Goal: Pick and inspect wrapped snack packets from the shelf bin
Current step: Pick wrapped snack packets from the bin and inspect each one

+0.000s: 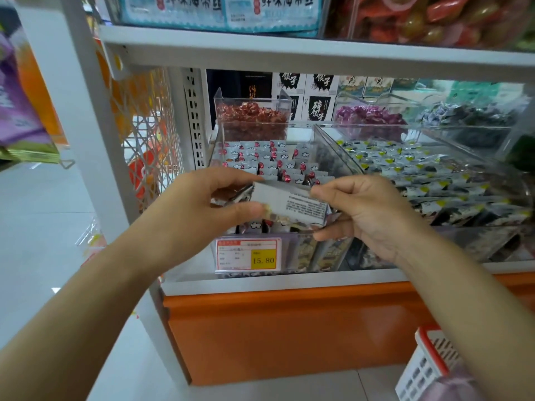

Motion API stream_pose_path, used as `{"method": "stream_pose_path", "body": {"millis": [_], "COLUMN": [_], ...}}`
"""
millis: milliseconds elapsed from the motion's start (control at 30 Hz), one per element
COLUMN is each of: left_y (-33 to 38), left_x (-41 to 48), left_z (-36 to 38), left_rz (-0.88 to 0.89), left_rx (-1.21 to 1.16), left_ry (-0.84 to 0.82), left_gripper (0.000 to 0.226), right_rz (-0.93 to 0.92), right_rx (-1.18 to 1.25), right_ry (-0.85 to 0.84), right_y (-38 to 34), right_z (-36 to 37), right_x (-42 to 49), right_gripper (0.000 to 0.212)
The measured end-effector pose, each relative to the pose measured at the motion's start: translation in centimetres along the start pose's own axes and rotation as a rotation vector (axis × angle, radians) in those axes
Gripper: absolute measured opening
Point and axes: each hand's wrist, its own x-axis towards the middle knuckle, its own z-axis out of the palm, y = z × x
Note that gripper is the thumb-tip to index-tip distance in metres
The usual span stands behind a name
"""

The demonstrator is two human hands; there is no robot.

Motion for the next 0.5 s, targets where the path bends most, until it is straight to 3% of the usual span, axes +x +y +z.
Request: {"method": "stream_pose_path", "body": {"millis": [100, 167, 333, 500], "left_y": [-0.2, -0.3, -0.4, -0.7], "left_x": [0.0, 0.1, 0.1, 0.2], "left_z": [0.1, 0.2, 0.5, 0.7], "left_rz": [-0.036, -0.076, -0.133, -0.154], "left_rx": [0.001, -0.026, -0.029, 0.058], "left_ry": [0.108, 0.166, 0.201, 0.203], "left_gripper": [0.012, 0.016, 0.038, 0.042], "right_rz": [0.014, -0.016, -0.065, -0.051], "right_rx": [0.162, 0.2, 0.158, 0.202], "right_ry": [-0.028, -0.053, -0.063, -0.067], "right_y": [-0.2, -0.3, 0.1, 0.4], "right_z": [0.4, 0.5, 0.8, 1.1], "right_x": [-0.2, -0.4, -0.7, -0.6], "right_gripper": [0.037, 0.045, 0.027, 0.017]}}
